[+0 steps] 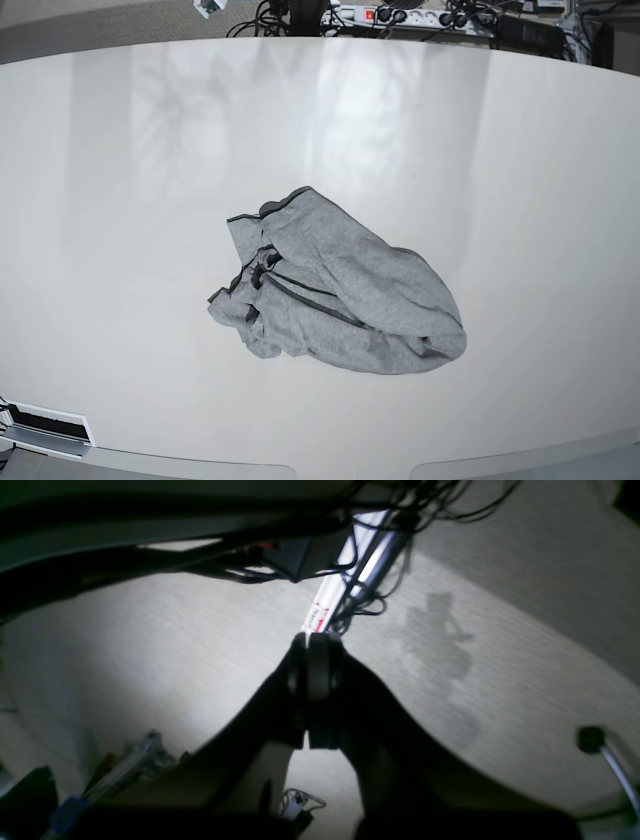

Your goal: Layout the t-shirt on the table in an organized manner, then fold the t-shirt properly

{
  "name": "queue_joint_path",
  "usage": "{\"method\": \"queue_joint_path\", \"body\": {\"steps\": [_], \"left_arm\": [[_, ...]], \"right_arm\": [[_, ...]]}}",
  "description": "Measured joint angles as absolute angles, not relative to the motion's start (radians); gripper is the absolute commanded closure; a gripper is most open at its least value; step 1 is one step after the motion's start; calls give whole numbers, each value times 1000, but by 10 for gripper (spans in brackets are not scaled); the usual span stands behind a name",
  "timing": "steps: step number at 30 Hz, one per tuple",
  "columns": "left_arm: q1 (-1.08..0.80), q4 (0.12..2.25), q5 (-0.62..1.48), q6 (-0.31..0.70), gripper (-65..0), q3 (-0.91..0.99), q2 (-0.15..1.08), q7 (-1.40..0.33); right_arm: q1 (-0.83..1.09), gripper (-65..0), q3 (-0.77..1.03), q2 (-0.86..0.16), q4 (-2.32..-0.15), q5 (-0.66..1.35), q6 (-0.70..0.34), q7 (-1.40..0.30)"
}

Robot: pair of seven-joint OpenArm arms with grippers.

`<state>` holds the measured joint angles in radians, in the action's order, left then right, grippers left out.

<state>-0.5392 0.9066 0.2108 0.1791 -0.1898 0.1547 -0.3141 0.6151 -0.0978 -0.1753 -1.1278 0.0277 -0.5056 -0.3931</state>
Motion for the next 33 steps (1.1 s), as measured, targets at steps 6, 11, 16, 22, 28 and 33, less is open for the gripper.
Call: {"method": "queue_joint_path", "body": {"steps": [6, 11, 16, 22, 28, 33], "left_arm": [[-703, 1177, 300, 173, 0, -191, 237, -332], [-862, 1497, 304, 153, 0, -176, 290, -375], [-1007, 1801, 295, 133, 0, -97, 319, -397], [-1053, 2107, 297, 134, 0, 53, 319, -444], [-949, 2218, 329, 136, 0, 92, 319, -448], [-799, 2216, 328, 136, 0, 92, 319, -477]], "right_arm": [[799, 0, -101, -258, -1415, 187, -387, -540], [920, 0, -98, -325, -1721, 200, -299, -591], [1045, 0, -73, -347, -1997, 98, -231, -647], [1099, 0, 66, -346, -2244, 74, -171, -685], [999, 0, 147, -345, -2292, 80, -287, -552], [799, 0, 146, -340, -2291, 236, -405, -498]]}}
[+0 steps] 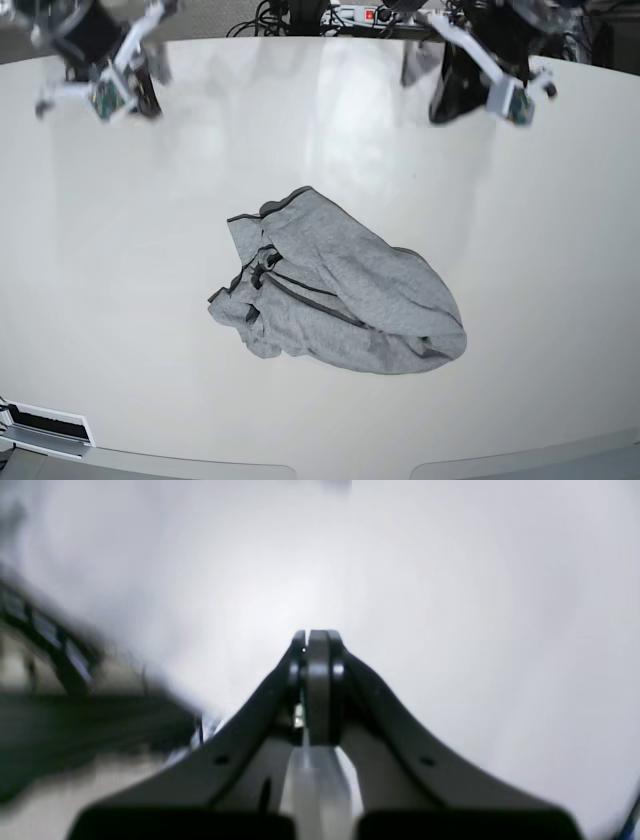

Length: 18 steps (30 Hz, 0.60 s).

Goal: Layout the t-shirt on the table in an organized manner, then fold the t-shirt properly
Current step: 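Lower both grippers onto the crumpled grey t-shirt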

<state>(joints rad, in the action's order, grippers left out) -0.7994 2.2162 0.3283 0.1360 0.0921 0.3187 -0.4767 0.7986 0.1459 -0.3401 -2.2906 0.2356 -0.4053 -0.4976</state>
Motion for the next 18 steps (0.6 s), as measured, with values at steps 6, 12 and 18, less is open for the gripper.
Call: {"method": "queue_joint_path", "body": {"steps": [6, 12, 18], "left_arm": [[-715, 2177, 321, 136, 0, 92, 316, -479], [-608, 1992, 317, 197, 0, 92, 317, -461], [-475, 1774, 323, 229, 0, 91, 318, -467]], "right_arm": [[619, 0, 119, -325, -2273, 315, -421, -476], [434, -35, -60, -319, -2066, 312, -445, -472], [209, -266, -281, -310, -1818, 252, -437, -459]]}}
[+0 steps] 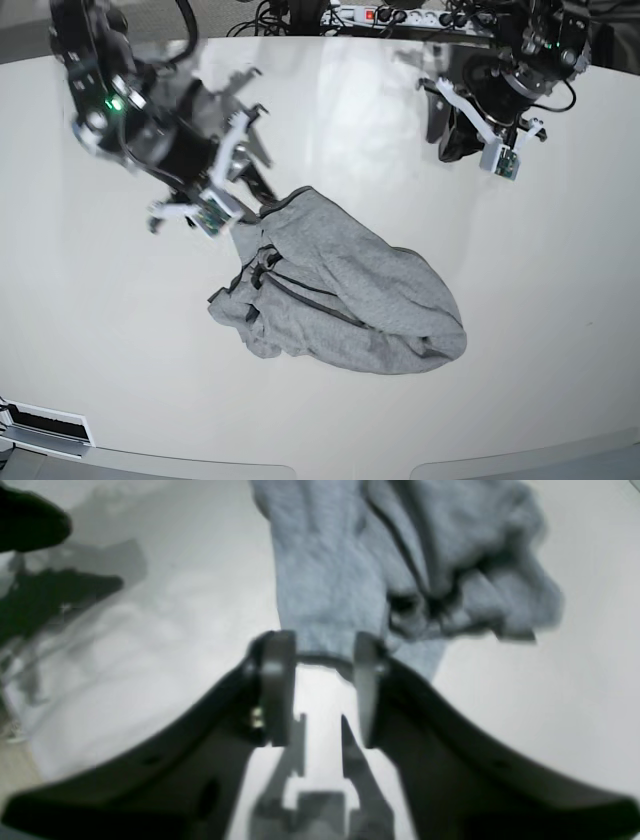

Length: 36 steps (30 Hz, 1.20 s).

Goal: Layout the t-shirt on the table in an organized manner, then fold the t-shirt properly
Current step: 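Lower both grippers onto the crumpled grey t-shirt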

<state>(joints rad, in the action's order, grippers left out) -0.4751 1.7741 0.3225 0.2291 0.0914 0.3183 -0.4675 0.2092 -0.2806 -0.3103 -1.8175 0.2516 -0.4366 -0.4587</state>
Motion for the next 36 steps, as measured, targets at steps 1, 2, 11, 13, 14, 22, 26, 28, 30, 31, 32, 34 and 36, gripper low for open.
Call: {"method": "queue_joint_path", "body": {"steps": [1, 2, 11, 13, 14, 22, 26, 28, 30, 31, 32, 34, 36], "left_arm": [[-458, 1756, 325, 226, 0, 91, 318, -467], [-448, 1744, 325, 226, 0, 91, 317, -467], [-419, 1737, 326, 236, 0, 91, 316, -466], [-419, 1737, 326, 237, 0, 91, 316, -467], [-418, 1737, 326, 236, 0, 91, 316, -467], [-419, 1737, 326, 259, 0, 91, 318, -466], [-421, 1737, 326, 322, 0, 91, 328, -468], [-421, 1737, 326, 321, 0, 91, 331, -468], [-421, 1737, 326, 319, 0, 91, 331, -461], [-421, 1737, 326, 319, 0, 91, 330, -448], [-421, 1737, 326, 319, 0, 91, 330, -443], [-421, 1737, 326, 319, 0, 91, 330, -442], [-421, 1737, 326, 319, -68, 91, 330, -441]], "right_arm": [[178, -280, -302, -300, -1780, 223, -430, -459], [147, -290, -319, -286, -1739, 201, -414, -459], [-79, -187, -337, -155, -1317, 169, -382, -460], [-98, -18, -337, -139, -1301, 165, -438, -476], [-101, 0, -337, -133, -1308, 168, -479, -481], [-104, 0, -339, -116, -1593, 455, -692, -592], [-106, 0, -338, -116, -1663, 620, -693, -628], [-105, 0, -349, -117, -1662, 666, -692, -707], [-104, 0, -387, -118, -1662, 719, -688, -762], [-102, 0, -416, -118, -1662, 752, -689, -768], [-102, 0, -449, -117, -1662, 774, -689, -770], [-95, 0, -520, -97, -1662, 776, -689, -781], [-81, 0, -594, -72, -1662, 731, -689, -788]]}}
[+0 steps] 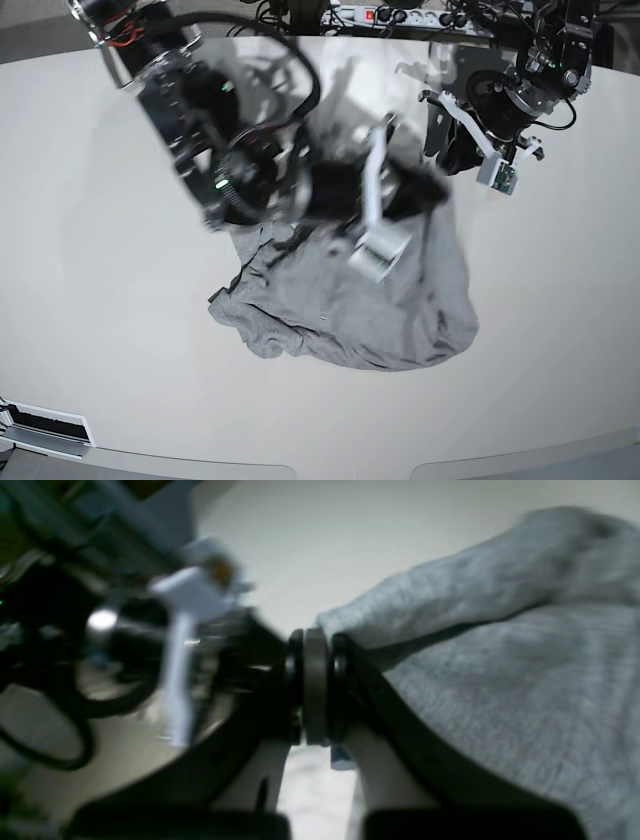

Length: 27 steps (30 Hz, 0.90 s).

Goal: Layout the t-shirt on the table in an organized manner, then fold the t-shirt properly
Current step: 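Lower both grippers onto the crumpled grey t-shirt, then grasp the t-shirt fabric with the right gripper and lift it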

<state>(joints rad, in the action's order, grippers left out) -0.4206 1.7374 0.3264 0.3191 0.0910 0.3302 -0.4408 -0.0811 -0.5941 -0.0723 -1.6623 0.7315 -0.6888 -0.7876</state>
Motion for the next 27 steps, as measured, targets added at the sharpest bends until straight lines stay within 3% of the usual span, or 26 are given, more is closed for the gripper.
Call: {"method": "queue_joint_path", "body": {"steps": [5, 7, 9, 11, 17, 21, 27], "left_arm": [[-421, 1737, 309, 316, -281, 91, 331, -437], [-421, 1737, 315, 314, -328, 93, 331, -426], [-421, 1737, 312, 311, -332, 94, 334, -426], [-421, 1737, 306, 307, -332, 94, 336, -424], [-418, 1738, 284, 302, -332, 94, 335, -423], [-421, 1738, 279, 315, -332, 91, 332, -446], [-421, 1738, 171, 169, -332, 87, 404, -445]], "right_arm": [[-76, 0, -699, 23, -1662, 509, -689, -789], [-78, -131, -707, 55, -1662, 447, -689, -778], [-78, -322, -706, 83, -1661, 380, -658, -778], [-84, -446, -701, 102, -1661, 302, -647, -780], [-139, -456, -678, 116, -1661, 213, -629, -799], [-167, -456, -570, 122, -1662, 183, -598, -828], [-155, -456, -372, 76, -1662, 312, -652, -876]]}}
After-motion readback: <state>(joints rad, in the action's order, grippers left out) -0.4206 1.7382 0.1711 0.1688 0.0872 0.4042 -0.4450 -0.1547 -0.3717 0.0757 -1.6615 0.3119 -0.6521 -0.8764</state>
